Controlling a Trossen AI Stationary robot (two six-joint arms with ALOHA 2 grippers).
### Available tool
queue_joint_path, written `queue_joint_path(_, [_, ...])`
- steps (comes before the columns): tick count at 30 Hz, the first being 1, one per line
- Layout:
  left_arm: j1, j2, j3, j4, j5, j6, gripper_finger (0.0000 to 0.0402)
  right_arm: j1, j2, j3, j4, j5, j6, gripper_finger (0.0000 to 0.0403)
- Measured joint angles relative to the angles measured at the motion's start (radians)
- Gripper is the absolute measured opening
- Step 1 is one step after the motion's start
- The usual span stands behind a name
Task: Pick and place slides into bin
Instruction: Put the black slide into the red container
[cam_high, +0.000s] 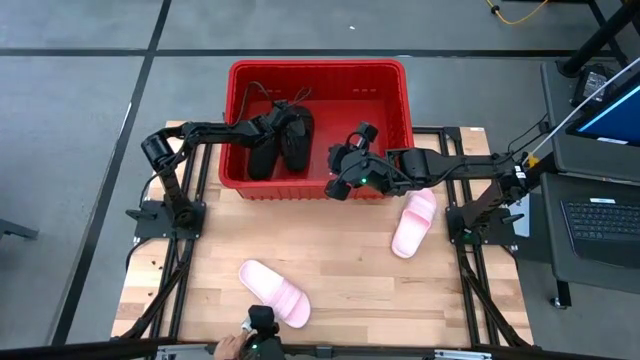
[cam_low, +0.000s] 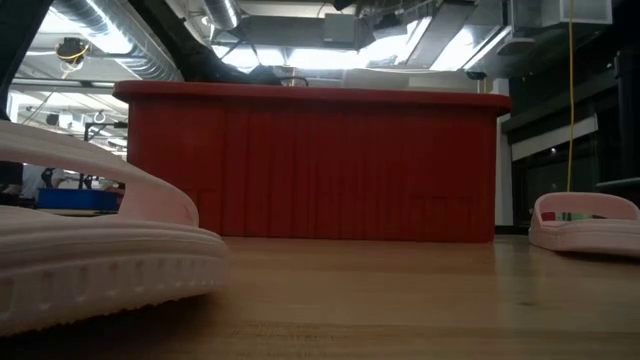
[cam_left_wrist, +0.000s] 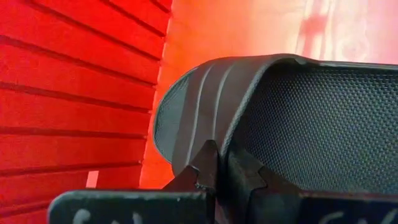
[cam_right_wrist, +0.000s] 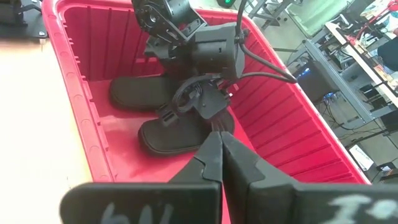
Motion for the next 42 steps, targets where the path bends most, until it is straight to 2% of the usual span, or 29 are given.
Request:
queue_joint_path(22, [-0.023, -0.035, -0.001, -0.099, 0.015, -0.010, 0.0005, 0.000, 0.000, 0.000, -0.008, 0.000, -0.005, 0.0003])
queue_joint_path(42, [0.002, -0.050, -0.001, -0.063, 0.044, -0.004, 0.0005, 0.004, 0.000, 0.000, -0.008, -0.001, 0.001, 0.0003])
